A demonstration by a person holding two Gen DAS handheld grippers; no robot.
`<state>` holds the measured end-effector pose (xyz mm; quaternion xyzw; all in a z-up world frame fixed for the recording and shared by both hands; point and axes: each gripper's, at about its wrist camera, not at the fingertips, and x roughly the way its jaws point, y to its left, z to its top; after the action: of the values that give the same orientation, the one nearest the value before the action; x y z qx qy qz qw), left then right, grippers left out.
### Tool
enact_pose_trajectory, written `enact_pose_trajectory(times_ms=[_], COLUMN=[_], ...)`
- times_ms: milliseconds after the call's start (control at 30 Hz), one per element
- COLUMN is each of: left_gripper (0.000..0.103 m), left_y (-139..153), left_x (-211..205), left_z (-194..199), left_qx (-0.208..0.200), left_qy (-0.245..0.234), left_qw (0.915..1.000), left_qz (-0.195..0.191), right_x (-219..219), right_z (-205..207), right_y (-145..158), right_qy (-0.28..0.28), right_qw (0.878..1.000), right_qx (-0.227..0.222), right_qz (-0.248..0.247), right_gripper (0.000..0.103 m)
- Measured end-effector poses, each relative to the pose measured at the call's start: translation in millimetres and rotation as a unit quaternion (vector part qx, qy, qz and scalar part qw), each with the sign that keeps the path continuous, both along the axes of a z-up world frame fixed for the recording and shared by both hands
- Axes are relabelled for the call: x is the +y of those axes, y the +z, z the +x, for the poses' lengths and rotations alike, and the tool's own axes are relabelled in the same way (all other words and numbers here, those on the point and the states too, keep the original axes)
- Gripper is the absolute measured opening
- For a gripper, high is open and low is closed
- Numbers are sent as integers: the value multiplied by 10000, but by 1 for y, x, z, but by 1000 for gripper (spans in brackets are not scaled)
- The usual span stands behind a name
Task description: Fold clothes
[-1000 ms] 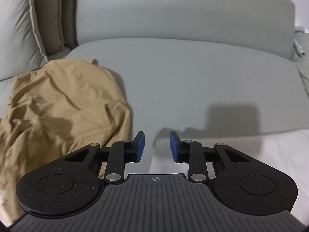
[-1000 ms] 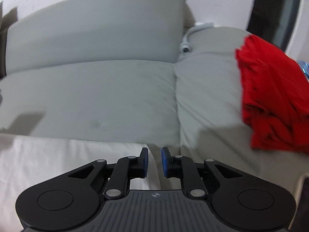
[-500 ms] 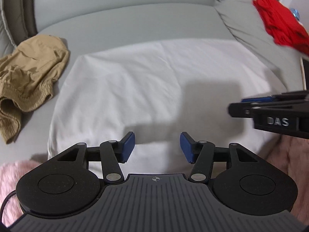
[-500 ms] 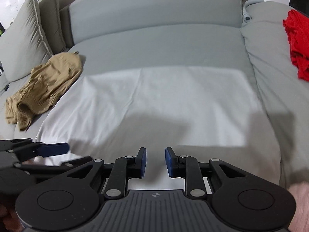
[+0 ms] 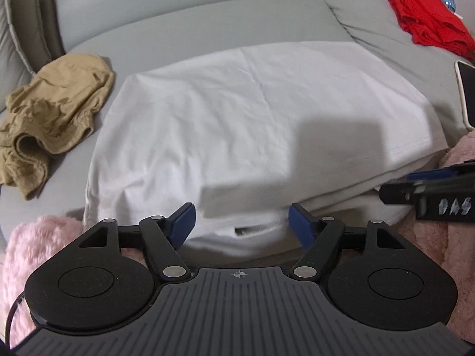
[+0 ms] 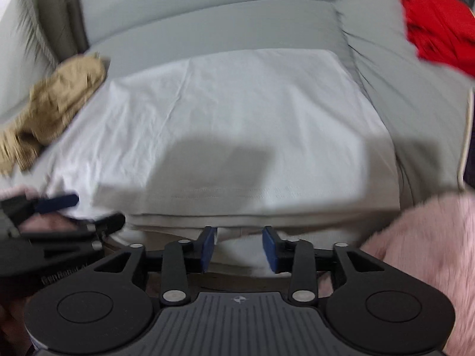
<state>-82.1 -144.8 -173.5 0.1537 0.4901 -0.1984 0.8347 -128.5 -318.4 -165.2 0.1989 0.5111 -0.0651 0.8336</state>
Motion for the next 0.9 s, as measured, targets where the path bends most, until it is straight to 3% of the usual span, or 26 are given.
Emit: enact_pose_trajectory(times_ms=[67, 233, 433, 900], left_gripper=[75, 75, 76, 76], left_y=[0, 8, 3, 1], left_x=[-3, -5, -6, -6], left_z=[-5, -9, -3, 0], left_qx=[-80, -278, -205, -216], left_qy=[-34, -21, 28, 27], left_qw=[9999, 9993, 9994, 9996], left_qz=[104, 235, 276, 198], right_x=[-10, -28, -57, -88], right_z=[-5, -10, -19, -19], right_y=[2, 1, -2, -40], right_qy=[-276, -611, -1185, -2126], right_qw=[9993, 9975, 9918, 9638], right_qx=[-128, -254, -366, -290], right_qz=[217, 231, 312, 1583], right_gripper=[47, 50, 52, 54])
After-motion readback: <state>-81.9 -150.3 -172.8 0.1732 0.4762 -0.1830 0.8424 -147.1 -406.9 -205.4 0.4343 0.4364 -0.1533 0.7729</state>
